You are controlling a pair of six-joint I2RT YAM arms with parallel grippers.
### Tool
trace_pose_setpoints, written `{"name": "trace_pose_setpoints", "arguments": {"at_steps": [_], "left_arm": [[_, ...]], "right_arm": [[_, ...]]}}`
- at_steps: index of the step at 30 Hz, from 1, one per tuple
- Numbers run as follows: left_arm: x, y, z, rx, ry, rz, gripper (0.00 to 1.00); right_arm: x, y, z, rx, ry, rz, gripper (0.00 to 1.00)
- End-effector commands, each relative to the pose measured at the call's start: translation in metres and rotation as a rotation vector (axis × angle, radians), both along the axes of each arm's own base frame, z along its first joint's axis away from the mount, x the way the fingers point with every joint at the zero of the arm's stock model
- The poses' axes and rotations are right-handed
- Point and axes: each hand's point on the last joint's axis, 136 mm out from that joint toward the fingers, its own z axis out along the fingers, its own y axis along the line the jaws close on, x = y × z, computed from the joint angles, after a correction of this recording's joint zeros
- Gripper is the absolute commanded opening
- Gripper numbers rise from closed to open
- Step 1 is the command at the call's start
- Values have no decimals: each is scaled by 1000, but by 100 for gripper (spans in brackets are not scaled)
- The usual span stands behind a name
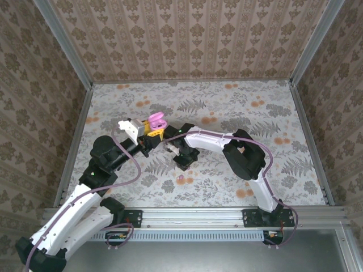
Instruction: Insert the wireless bluetooth earbuds into the charging case
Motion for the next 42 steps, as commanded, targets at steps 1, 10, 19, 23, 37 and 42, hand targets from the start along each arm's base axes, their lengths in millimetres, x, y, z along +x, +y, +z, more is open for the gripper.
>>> {"name": "trace_pose_setpoints", "arguments": {"at_steps": [1,10,19,23,37,42], "left_arm": [[-5,2,23,-27,-58,0,29],[-6,2,23,-25,-56,-4,29],[-4,2,21,-23,-52,1,29],[-3,3,20,-21,-46,11,28],[15,-4,1,17,22,31,28],[21,-9,-8,24,46,21,28]], "right_arm": [[-11,-14,-11,-82,28,-7,32],[-11,-15,-14,-95,15,-47,26],[-6,-6,16,26,3,-113,23],[-5,-1,44,212,72,-199,23],[19,-15,192,1077,329,-413,22],[22,-26,228,1180,311,-400,22]]}}
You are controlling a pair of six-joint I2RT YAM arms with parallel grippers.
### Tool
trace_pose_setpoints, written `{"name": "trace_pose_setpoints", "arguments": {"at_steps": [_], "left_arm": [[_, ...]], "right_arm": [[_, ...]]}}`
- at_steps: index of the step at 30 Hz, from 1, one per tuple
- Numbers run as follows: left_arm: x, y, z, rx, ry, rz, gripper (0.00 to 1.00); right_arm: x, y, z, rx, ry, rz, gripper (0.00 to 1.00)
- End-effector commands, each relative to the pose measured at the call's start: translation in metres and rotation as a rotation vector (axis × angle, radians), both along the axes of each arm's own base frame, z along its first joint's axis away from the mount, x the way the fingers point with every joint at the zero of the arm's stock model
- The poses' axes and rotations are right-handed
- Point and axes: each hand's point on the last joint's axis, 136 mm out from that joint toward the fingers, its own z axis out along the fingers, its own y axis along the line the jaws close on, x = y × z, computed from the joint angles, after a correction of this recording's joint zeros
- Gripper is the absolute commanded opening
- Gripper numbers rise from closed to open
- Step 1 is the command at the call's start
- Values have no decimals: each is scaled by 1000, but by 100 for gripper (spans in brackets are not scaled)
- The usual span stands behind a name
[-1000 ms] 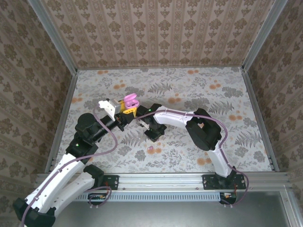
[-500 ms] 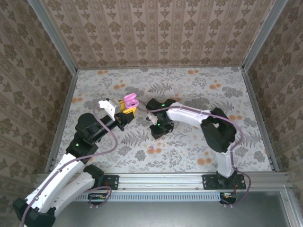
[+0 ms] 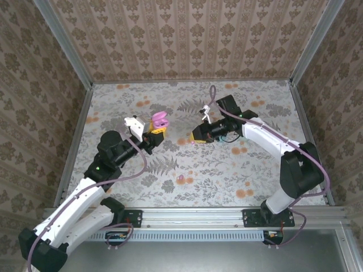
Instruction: Insert the wireless bluetooth earbuds into the charging case
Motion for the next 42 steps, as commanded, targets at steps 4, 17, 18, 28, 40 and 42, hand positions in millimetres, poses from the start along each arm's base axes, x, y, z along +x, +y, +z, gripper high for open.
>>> {"name": "trace_pose_setpoints", "arguments": {"at_steps": [4,17,18,28,40,42], "left_arm": [[3,-7,8,-15,-11,-38,28],[5,-18,-8,14,8,-88,28],[5,-19,-10,19,10,-90,28],[7,-19,-14,32,14,-85,28],[7,-21,-22,47,22,-98,28],[7,-23,-26,55,23,-109,28]], "right_arm": [[-6,-4,52,144,-42,13,23],[-5,2,89,291,19,4,24],[-1,1,86,279,39,-30,24],[26,0,74,298,170,-241,24],[27,-4,83,319,158,-297,24],[26,-5,91,323,108,-301,24]]}}
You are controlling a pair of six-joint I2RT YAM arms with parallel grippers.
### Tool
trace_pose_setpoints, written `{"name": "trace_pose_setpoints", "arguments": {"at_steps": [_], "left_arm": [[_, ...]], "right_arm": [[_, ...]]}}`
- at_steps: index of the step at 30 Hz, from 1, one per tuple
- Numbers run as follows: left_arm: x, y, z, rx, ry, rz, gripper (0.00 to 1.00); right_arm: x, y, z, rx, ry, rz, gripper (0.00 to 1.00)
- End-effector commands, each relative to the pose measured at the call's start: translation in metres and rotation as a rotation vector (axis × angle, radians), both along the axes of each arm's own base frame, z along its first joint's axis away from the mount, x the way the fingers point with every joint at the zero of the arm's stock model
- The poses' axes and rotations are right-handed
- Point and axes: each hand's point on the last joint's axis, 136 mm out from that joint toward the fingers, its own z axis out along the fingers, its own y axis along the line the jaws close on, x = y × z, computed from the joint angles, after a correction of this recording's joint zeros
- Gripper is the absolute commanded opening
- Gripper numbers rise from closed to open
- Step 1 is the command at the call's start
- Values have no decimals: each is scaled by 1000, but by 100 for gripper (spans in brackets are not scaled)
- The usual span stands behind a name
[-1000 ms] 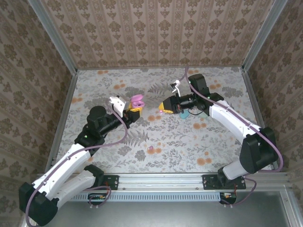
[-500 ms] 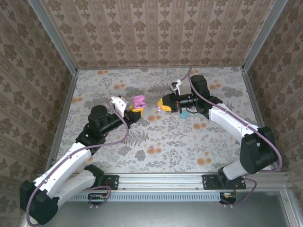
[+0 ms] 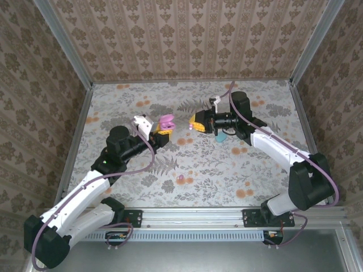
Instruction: Insert the wireless bluetooth earbuds into the charging case
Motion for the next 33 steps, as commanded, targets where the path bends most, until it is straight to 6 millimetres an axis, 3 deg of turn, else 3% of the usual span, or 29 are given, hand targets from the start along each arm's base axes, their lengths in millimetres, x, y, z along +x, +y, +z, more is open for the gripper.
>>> {"name": "trace_pose_setpoints", "arguments": {"at_steps": [1,2,5,11,17,33], "left_arm": [[0,-4,2,0,-44,-33,28],[1,-6,0,0,-47,-39,28],[1,-11,-2,-10,-76,-67,28],[0,-22,1,-32,-140,-117,28],[-5,-33,5,-45,-184,-172,28],[-9,-44,15,-81,-188,-222,29]], "right_arm": [[-1,-3,23,10,-106,-36,24],[-8,-5,37,13,-162,-41,24],[-16,-7,54,-4,-254,-47,24],[-33,3,78,-37,-406,-29,24],[-43,25,76,-111,-499,20,24],[-36,38,71,-197,-560,1,24]]}}
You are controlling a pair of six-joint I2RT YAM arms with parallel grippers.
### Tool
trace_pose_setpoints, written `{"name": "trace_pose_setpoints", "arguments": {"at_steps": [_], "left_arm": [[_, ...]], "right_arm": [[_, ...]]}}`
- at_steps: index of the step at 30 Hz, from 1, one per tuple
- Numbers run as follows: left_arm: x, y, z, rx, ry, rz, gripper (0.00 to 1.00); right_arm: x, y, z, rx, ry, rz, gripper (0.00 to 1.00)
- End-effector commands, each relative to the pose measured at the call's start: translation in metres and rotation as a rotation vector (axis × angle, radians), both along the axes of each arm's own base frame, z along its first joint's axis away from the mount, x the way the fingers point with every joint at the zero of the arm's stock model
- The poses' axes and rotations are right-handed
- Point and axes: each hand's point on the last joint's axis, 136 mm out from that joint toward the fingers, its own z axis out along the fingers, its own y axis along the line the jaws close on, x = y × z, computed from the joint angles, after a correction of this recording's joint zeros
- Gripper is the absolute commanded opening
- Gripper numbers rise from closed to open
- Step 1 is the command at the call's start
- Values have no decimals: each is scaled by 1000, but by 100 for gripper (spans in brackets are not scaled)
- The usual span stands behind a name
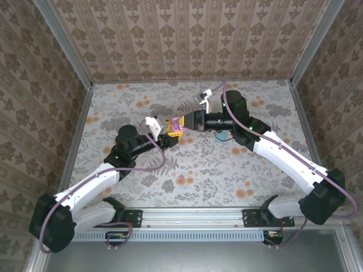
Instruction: Insert the wireless bluetooth earbuds into the charging case
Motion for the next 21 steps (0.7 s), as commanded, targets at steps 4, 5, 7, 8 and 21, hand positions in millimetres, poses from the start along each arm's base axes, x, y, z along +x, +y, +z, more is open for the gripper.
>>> {"name": "trace_pose_setpoints", "arguments": {"at_steps": [4,5,7,8,21], "left_arm": [[-4,-4,19,-41,-43,-27,29],[-3,-4,21,-43,-44,-25,29],[-3,-4,21,-44,-42,-23,29],[-3,-4,22,-47,-41,-24,29],[-4,-5,24,-53,-35,-23,29]], "right_arm": [[5,5,6,-26,-55,-25,24],[5,6,5,-29,-53,-26,24],[5,8,3,-39,-54,-31,24],[6,8,2,-45,-55,-38,23],[14,11,-6,-72,-75,-85,23]]}}
